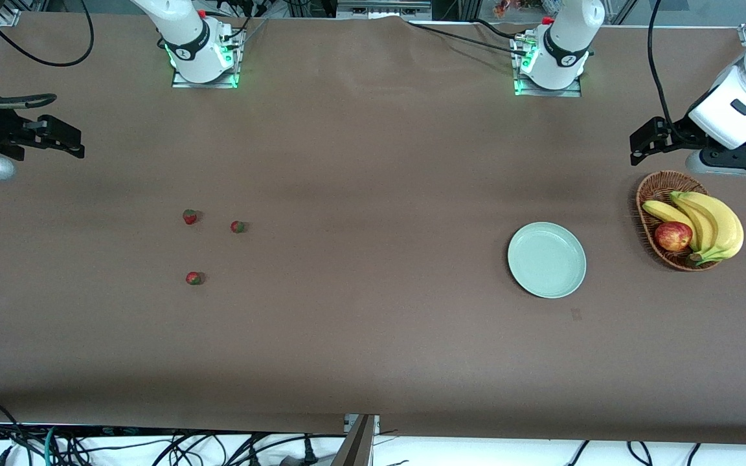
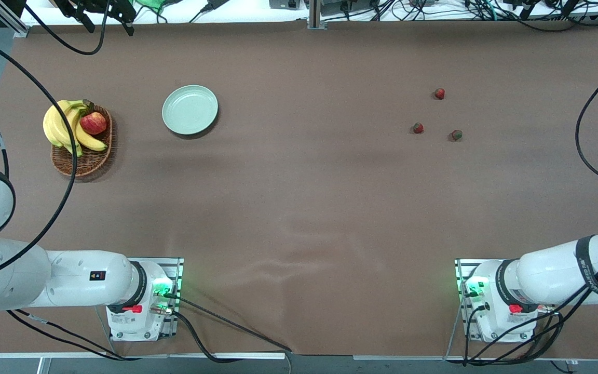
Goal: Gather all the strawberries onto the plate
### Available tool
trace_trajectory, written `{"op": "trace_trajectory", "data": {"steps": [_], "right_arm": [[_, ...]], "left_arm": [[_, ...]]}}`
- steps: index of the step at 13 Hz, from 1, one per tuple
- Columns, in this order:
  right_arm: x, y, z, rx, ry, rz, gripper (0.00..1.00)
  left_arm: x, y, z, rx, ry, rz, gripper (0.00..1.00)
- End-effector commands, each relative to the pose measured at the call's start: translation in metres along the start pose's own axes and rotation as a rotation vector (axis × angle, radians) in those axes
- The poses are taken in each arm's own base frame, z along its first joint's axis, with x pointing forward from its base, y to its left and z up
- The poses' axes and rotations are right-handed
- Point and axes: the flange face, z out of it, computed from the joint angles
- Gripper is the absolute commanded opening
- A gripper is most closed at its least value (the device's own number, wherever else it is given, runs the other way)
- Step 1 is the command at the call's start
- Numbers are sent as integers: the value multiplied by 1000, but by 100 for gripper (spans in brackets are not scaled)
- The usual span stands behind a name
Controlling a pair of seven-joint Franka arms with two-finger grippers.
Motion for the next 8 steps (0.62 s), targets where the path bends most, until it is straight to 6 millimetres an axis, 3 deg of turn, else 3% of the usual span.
{"op": "trace_trajectory", "data": {"steps": [1,7,8], "right_arm": [[1,4,-4,12,15,-4,100],[10,1,3,13,28,-18,100],[18,0,12,15,22,-17,100]], "left_arm": [[3,-2,-7,-12,-2,20,100],[2,-2,-7,-12,-1,20,100],[2,-2,-7,-12,-1,20,100]]}}
